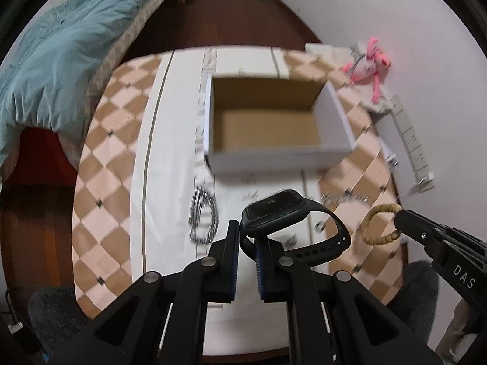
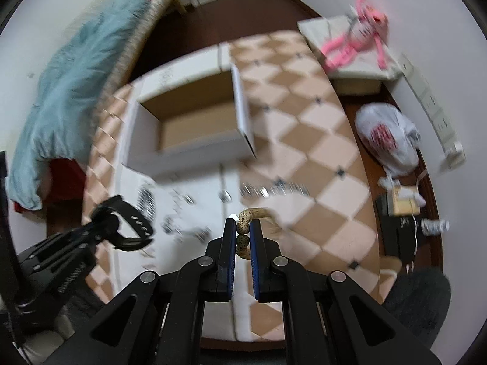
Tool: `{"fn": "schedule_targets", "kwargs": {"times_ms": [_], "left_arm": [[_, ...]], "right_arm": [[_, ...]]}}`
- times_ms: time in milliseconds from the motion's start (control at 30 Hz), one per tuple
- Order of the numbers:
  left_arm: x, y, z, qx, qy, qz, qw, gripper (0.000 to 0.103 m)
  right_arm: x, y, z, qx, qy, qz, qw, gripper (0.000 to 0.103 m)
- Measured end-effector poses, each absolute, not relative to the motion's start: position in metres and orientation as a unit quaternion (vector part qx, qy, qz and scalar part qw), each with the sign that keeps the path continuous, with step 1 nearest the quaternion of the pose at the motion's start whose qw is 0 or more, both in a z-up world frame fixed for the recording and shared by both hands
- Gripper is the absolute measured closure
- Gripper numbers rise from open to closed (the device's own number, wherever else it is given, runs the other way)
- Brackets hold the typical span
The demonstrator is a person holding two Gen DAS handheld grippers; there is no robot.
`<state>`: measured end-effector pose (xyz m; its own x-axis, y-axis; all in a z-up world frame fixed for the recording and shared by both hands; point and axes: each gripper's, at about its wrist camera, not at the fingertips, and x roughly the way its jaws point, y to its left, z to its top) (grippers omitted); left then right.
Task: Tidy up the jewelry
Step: 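Close the left tool on the black watch while the right tool grips the bead bracelet, then carry the watch into the white box with the left tool while the right drops the bracelet in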
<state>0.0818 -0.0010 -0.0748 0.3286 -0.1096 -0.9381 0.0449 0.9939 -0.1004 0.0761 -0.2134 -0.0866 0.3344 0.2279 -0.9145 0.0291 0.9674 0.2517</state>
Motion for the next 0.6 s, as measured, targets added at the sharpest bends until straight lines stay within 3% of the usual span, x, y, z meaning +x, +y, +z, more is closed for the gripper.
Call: {"fn": "schedule_targets", "kwargs": {"times_ms": [300,600], "left_arm": [[0.143,-0.002,-0.052,-0.041,0.559,-0.073,0.825,0.096],[0.202,0.002,-0.084,-0.043,0.594,-0.075,0.800,0.096]], "right_arm": [[0.148,-0.198,-0.033,0.121,0.524,0.116,0.835,0.094],[0.225,-0.178,-0.072,0.108,0.572,0.128,0.803,0.094]]}}
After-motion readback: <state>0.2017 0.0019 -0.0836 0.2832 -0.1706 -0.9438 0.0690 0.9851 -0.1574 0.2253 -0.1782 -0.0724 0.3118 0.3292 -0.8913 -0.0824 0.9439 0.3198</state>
